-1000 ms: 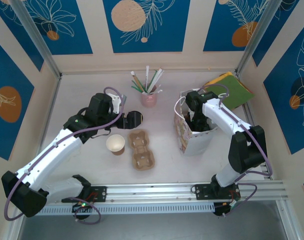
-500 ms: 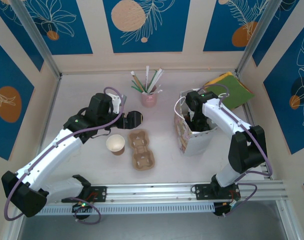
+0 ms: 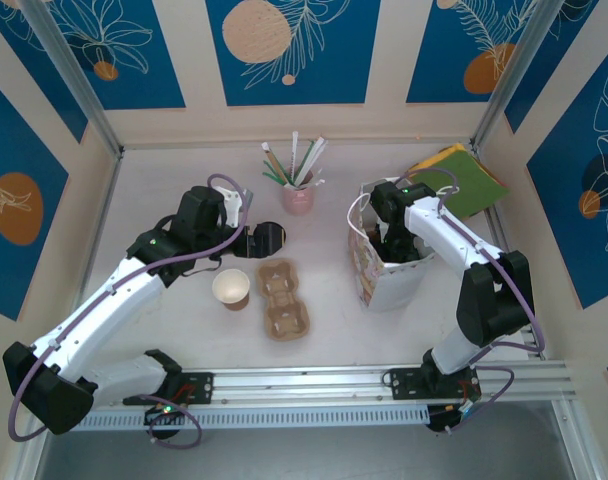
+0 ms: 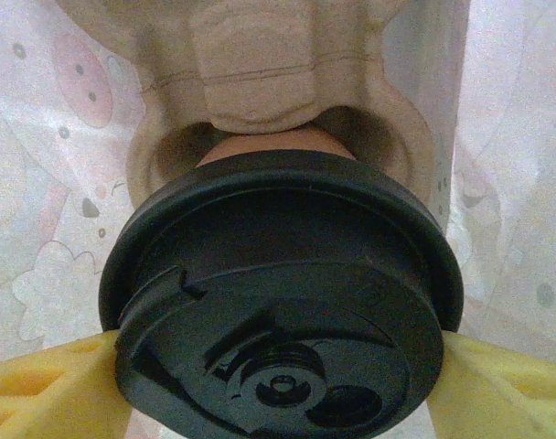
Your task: Pack the takeout coffee
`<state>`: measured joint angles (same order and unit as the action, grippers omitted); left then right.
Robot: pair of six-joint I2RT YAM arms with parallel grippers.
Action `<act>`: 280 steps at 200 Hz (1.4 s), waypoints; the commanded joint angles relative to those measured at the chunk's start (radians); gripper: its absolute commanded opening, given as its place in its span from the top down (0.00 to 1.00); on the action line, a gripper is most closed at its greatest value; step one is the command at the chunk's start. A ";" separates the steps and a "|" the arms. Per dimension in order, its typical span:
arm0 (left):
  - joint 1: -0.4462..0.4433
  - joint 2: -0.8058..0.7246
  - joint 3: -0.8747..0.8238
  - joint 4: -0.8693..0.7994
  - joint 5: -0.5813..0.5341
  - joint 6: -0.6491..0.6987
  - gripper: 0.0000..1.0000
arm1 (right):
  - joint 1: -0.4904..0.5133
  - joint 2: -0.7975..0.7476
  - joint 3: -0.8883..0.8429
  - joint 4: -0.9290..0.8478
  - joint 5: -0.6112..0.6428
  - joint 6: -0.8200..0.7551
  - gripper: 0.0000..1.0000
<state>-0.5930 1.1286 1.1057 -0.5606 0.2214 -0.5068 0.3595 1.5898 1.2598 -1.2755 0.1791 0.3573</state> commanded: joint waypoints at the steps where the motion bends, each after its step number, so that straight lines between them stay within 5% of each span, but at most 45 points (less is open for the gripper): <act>1: 0.006 -0.003 -0.008 0.023 0.022 -0.005 0.00 | -0.002 -0.013 -0.006 -0.016 0.000 0.015 0.22; 280: 0.006 -0.016 -0.011 0.022 0.022 -0.016 0.00 | 0.008 -0.053 -0.011 -0.035 0.001 0.035 0.17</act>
<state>-0.5930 1.1286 1.1000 -0.5598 0.2214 -0.5175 0.3603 1.5669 1.2598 -1.2758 0.1799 0.3752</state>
